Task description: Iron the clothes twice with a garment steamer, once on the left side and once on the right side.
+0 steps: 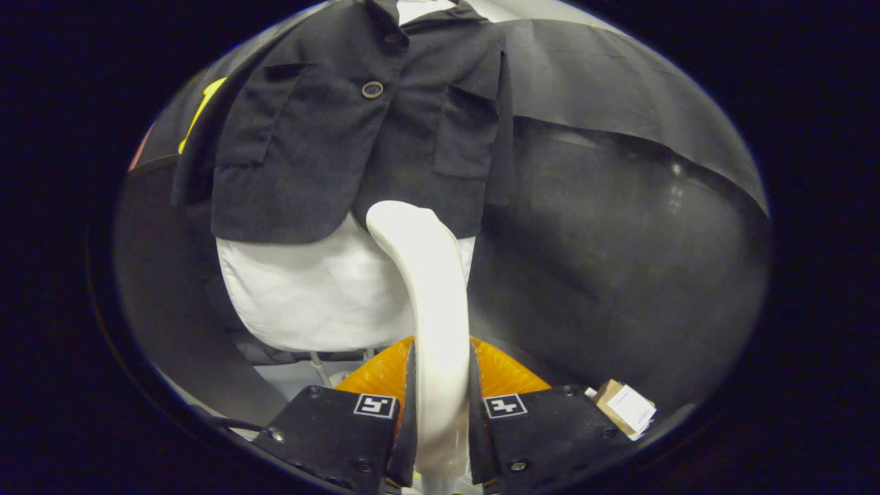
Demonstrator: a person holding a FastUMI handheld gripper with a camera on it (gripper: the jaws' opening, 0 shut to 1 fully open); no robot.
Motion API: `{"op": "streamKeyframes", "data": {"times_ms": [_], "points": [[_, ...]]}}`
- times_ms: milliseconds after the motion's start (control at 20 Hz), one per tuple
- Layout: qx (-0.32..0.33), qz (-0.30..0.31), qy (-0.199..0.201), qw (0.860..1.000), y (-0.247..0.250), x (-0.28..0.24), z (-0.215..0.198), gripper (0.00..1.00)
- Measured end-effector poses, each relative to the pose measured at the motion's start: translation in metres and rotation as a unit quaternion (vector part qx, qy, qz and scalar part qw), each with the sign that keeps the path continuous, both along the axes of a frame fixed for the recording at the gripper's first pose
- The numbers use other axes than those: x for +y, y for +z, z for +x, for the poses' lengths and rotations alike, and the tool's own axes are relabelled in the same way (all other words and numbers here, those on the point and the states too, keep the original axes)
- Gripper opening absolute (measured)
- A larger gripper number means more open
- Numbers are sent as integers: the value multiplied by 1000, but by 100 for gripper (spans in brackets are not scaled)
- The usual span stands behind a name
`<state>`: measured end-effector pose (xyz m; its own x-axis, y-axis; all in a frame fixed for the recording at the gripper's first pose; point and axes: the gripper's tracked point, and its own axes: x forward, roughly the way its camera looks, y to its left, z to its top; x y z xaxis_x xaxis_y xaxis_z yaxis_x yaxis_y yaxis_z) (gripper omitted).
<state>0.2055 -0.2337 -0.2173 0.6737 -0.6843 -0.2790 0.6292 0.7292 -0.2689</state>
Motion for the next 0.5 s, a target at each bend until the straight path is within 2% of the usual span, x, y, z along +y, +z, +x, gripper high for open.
{"op": "streamKeyframes", "data": {"times_ms": [500], "points": [[-80,-56,73,992,120,99,-43,33]]}}
